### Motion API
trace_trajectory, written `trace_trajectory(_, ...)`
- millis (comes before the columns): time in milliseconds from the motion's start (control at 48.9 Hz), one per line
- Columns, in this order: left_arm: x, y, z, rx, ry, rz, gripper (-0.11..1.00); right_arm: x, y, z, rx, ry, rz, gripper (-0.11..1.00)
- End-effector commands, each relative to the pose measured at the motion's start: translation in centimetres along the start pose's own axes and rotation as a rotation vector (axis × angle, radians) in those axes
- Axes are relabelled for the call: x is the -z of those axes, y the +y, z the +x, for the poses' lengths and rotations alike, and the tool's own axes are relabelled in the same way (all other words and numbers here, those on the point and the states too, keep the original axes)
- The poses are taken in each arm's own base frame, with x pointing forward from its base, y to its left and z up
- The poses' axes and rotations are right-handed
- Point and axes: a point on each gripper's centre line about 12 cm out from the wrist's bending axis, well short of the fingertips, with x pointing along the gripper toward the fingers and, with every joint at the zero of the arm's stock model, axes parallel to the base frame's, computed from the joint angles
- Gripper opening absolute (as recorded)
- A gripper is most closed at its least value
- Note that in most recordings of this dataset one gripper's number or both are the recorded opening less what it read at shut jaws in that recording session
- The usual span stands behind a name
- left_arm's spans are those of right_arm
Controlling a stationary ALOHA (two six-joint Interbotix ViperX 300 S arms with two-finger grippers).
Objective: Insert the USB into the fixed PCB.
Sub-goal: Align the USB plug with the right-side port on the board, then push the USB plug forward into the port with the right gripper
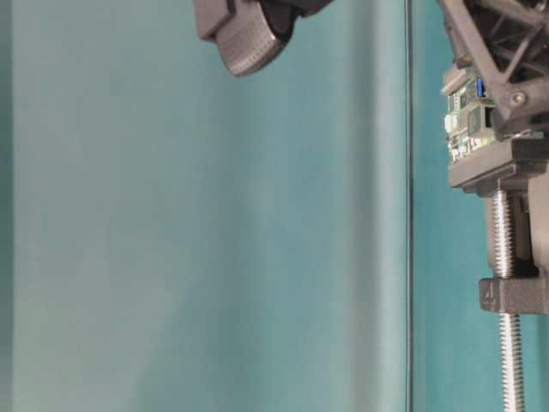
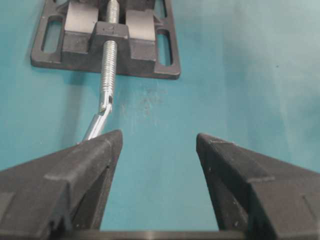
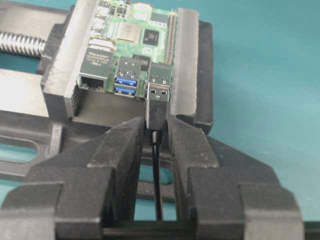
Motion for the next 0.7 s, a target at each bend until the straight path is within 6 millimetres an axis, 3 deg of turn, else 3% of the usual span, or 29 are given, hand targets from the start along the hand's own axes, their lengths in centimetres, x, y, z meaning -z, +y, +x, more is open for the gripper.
trace_trajectory(0,-0.54,-0.12,0.08,0.004,-0.012,-0.012,0.78,-2.07,-0.01,-0.09,0.004,0.015,0.052,0.2)
trace_trajectory(675,-0.56,-0.1,0.08,0.002,-0.014,-0.012,0.78,-1.6,0.53,0.69,0.02,0.006,0.045,0.2)
